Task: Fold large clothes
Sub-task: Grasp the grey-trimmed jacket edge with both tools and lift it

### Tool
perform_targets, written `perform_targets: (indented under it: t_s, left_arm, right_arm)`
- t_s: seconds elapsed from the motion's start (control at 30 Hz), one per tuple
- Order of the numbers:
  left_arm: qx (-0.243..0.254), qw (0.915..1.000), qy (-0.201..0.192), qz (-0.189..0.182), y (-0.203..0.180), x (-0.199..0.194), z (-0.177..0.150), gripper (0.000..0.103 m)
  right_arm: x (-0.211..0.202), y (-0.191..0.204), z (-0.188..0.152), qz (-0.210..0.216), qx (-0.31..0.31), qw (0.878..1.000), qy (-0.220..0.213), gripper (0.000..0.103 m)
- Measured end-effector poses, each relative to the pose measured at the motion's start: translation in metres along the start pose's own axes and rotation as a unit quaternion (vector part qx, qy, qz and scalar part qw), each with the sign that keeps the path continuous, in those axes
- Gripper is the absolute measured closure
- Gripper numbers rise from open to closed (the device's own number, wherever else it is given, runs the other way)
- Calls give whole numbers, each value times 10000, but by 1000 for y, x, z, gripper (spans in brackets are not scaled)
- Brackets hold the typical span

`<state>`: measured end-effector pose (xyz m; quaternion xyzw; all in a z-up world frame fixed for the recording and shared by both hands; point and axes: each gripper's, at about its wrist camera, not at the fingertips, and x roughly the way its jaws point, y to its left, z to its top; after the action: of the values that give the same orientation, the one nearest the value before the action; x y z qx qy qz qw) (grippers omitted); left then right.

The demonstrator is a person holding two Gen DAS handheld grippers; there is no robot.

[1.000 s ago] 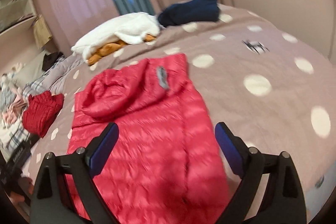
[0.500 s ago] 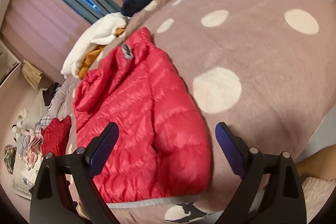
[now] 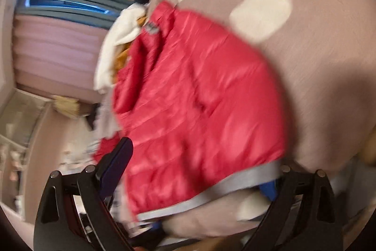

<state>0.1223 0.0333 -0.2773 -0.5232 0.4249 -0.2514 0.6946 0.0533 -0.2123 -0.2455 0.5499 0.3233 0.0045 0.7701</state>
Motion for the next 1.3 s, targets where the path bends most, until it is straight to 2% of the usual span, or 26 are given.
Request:
perform_targets:
  t_s: [0.1,0.23,0.3,0.33,0.4,0.43,0.47,0.5,0.57,0.67,0.8,0.93,1.0,1.07,1.13,1.17,1.27,1.3]
  left_arm:
    - [411,9985,-141,320,-11,6,3,6]
    - [585,9946,-455,722,-17,15,4,9]
    - [844,9878,-653,1137,-20,20,3,24]
    - [1013,9828,-786,1329,-21,21,1,28]
    - [1285,9736,-1014,1589,-19,24,-3,48]
    - [1451,9672,-1124,1755,-17,25,-5,54]
    - [1589,9616,-1202,1886,-15,27,-7,65]
    - [1734,9546,-1312,2037,-13,28,-8,74]
    - [1723,9539,-1413,2011,-6,26,-8,79]
    - [1626,9555,-1445,1990,-1,22,-6,81]
    - [1782,9473,-1507,2193,-6,26,-7,81]
    - [1379,9550,-1457,2184,-5,14,-7,83]
    - [1263,9549,-1484,2240,-7,9,-7,85]
    - [1402,9470,-1583,2418,-14,4,-12,86]
    - [1818,9303,-1781,2640,-25,1,-19,87]
    - [1946,9248,-1843,2699,-30,0,-22,87]
    - [2133,9197,-1947,2660,-42,-8,-30,88]
    - [2276,9150,-1960,2695,-48,-10,-32,88]
  right_arm:
    - [9,10,-7,67,-206,9998,-2,8]
    - [16,20,-11,-69,-625,9980,-21,10]
    - [19,21,-11,-239,-817,9963,-109,16]
    - [21,21,-12,-337,-891,9953,-181,22]
    - [23,21,-14,-562,-1052,9923,-320,33]
    - [23,17,-12,-660,-1094,9911,-365,47]
    - [24,14,-13,-985,-1177,9871,-456,71]
    - [26,10,-13,-1142,-1193,9850,-498,81]
    - [29,2,-6,-1047,-1130,9867,-518,91]
    - [29,2,-4,-1076,-1199,9857,-505,92]
    - [27,6,-9,-1247,-1538,9781,-635,93]
    - [25,4,-6,-1179,-1487,9799,-614,95]
    - [25,7,-5,-1222,-1491,9794,-596,95]
    - [21,12,-7,-1167,-1403,9812,-628,95]
    - [14,15,-9,-1039,-1447,9816,-691,95]
    - [11,18,-9,-995,-1506,9810,-716,96]
    - [4,26,-9,-981,-1583,9791,-818,95]
    - [1,28,-8,-952,-1629,9783,-853,95]
